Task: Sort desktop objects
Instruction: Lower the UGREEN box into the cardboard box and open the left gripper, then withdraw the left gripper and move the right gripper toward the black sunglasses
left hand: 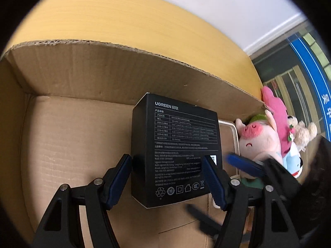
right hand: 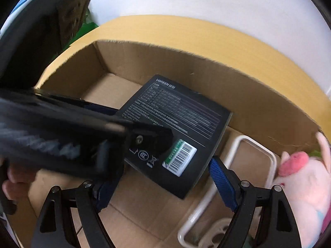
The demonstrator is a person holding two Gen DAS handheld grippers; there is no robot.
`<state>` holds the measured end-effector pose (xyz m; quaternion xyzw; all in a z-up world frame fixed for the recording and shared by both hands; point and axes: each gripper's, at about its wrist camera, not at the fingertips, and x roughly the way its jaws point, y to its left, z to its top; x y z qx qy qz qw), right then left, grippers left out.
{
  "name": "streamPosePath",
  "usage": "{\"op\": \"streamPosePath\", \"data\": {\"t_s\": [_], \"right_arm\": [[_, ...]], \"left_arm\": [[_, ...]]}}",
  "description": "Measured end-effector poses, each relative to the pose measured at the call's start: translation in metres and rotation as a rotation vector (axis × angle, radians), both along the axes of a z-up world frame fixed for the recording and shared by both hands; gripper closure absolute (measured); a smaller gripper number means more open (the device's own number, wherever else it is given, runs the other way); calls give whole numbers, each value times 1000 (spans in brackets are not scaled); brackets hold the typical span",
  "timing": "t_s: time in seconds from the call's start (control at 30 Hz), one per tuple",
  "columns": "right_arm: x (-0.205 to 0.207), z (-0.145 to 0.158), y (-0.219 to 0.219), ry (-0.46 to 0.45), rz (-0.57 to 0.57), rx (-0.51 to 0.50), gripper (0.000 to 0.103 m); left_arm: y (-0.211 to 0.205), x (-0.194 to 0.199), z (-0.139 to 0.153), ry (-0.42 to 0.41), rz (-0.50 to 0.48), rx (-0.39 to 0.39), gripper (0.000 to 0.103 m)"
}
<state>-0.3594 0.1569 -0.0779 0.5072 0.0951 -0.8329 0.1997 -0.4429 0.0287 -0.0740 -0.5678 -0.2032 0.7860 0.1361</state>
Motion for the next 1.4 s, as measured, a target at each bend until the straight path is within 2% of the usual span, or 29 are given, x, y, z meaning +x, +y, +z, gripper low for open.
{"op": "streamPosePath", "data": {"t_s": [0.07, 0.2, 0.37, 0.53, 0.6, 0.63, 0.77, 0.9, 1.0, 1.1, 1.23, 1.3, 1.4], "right_arm": [[14, 16, 17, 18, -55, 16, 19], [56, 43, 56, 80, -102, -29, 19], [110, 53, 90, 125, -159, -46, 18], [148, 60, 90, 115, -199, -112, 18], [156, 70, 81, 125, -200, -106, 18], [160, 76, 59, 135, -195, -97, 18], [179, 97, 35, 194, -180, -87, 14], [204, 121, 22, 259, -203, -101, 9], [223, 140, 15, 305, -230, -111, 7], [244, 157, 6, 360, -249, -97, 4], [270, 172, -6, 398, -281, -117, 2], [281, 173, -13, 402, -280, -121, 2], [299, 174, -21, 412, -280, -105, 2]], "left_arm": [[1, 0, 1, 2, -2, -2, 34], [10, -2, 2, 5, -12, -5, 33], [11, -4, 2, 11, -7, -10, 33], [10, -7, 5, 11, -12, -13, 33], [7, -6, 8, 18, -24, -20, 35], [7, -5, 12, 29, -26, -28, 35], [6, 14, 44, 121, -28, -78, 33], [6, 62, 101, 306, -65, -194, 33], [0, 118, 148, 454, -52, -273, 26], [-11, 177, 184, 589, -16, -328, 24], [-19, 240, 207, 666, 34, -363, 23], [-24, 271, 210, 690, 40, -353, 23], [-22, 301, 207, 697, 52, -381, 23]]}}
